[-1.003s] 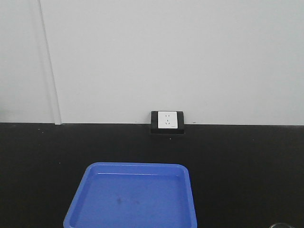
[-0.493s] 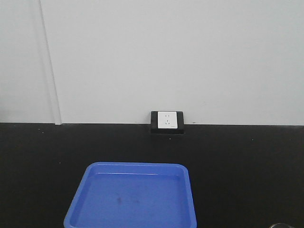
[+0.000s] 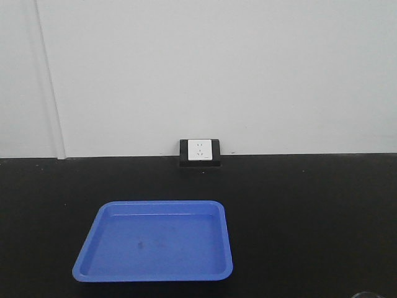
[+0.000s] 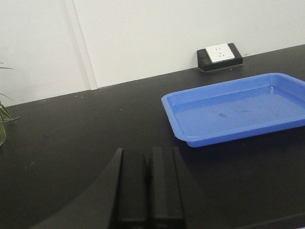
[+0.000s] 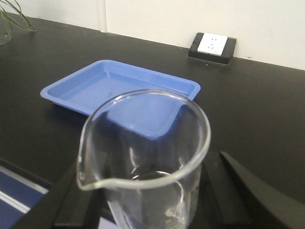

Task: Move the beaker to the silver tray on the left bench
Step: 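Hold the beaker in the right gripper while the base turns away, then keep holding the beaker while driving to the bench with the silver tray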

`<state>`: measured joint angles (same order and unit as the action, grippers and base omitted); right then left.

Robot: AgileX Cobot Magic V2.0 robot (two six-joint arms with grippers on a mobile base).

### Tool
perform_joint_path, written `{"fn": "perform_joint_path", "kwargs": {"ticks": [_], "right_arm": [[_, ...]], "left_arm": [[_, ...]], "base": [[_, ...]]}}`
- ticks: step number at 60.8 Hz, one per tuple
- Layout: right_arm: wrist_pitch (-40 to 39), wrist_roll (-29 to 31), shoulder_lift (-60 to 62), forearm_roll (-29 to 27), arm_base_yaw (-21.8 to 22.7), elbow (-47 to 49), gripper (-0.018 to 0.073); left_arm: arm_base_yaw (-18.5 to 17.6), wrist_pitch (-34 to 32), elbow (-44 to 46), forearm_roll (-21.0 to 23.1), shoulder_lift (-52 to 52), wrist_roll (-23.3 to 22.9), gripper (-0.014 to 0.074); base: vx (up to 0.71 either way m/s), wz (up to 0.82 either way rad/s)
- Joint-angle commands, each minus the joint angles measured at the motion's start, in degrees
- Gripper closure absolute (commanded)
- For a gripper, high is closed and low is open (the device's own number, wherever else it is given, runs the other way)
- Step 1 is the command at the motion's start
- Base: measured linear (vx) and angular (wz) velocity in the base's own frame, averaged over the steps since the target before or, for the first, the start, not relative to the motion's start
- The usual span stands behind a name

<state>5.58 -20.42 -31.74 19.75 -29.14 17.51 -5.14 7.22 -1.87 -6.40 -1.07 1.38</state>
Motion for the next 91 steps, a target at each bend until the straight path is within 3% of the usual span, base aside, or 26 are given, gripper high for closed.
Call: {"fn": "perform_joint_path", "kwargs": {"ticks": [1, 38, 91], "right_arm": [[-4.5, 0.6, 0.0, 0.8, 0.2, 1.7, 0.0571], [-4.5, 0.6, 0.0, 0.8, 0.2, 1.7, 0.0571], [-4.5, 0.6, 0.0, 0.8, 0.2, 1.7, 0.0571]], "left_arm": [[-0.3, -4.5, -1.1, 0.3, -0.5, -0.4, 0.0595], [-0.3, -4.5, -1.1, 0.3, -0.5, -0.4, 0.0595], [-0.3, -4.5, -1.1, 0.3, -0.5, -0.4, 0.0595]], "base": [[-0.19, -0.13], [-0.25, 0.04], [-0.28, 0.32]]}}
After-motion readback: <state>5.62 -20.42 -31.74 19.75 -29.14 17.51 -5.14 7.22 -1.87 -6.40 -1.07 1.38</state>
